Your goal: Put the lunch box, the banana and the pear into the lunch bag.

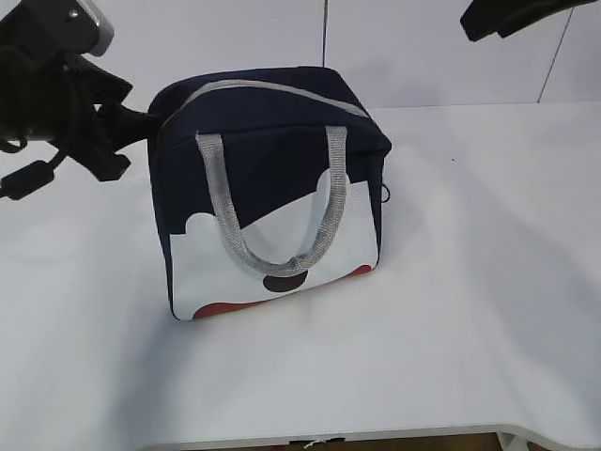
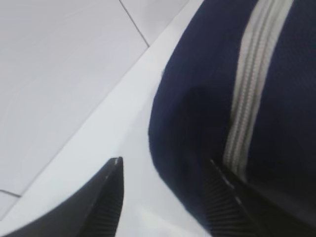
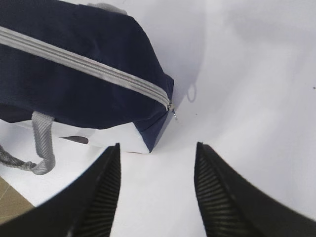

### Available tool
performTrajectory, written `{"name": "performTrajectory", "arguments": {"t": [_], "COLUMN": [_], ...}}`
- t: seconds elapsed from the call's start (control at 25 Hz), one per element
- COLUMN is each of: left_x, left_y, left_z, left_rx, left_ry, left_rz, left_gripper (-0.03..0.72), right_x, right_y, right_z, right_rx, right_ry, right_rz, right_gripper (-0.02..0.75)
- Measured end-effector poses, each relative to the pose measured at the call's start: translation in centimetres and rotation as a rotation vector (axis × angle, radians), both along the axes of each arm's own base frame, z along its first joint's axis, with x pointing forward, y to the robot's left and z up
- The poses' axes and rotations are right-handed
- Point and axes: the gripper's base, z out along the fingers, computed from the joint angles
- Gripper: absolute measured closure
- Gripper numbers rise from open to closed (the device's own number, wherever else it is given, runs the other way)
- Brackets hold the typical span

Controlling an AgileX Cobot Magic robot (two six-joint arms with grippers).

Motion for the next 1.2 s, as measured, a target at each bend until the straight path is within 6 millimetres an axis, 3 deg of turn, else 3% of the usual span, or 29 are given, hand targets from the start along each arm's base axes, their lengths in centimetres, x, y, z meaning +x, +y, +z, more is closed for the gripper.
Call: {"name": "performTrajectory", "arguments": {"t": [0.24, 0.4, 0.72, 1.0, 1.2], "left_x": [-2.2, -3.8, -6.8, -9.5, -11.3], "left_y": [1.9, 3.2, 4.7, 5.7, 6.4], "left_z": [0.1, 1.4, 5.6, 8.6, 9.7], "left_rx": [0.110, 0.125, -0.088, -0.199, -0.230], "left_ry": [-0.043, -0.095, -0.170, -0.264, -0.318], "left_rz": [0.069, 0.138, 0.259, 0.279, 0.284], "left_gripper": [0.291, 0.291, 0.288, 0.288, 0.288], "right_x": [-1.6, -2.8, -5.4, -10.3, -14.1], "right_y": [-0.1, -0.2, 0.0, 0.9, 1.6], "right_z": [1.6, 1.8, 2.2, 3.8, 4.7], "right_rx": [0.003, 0.003, 0.045, 0.053, -0.044], "right_ry": [-0.043, -0.041, -0.037, -0.098, -0.175], "right_rz": [0.001, 0.002, 0.014, 0.075, 0.145], "right_gripper": [0.332, 0.332, 0.332, 0.332, 0.332]}}
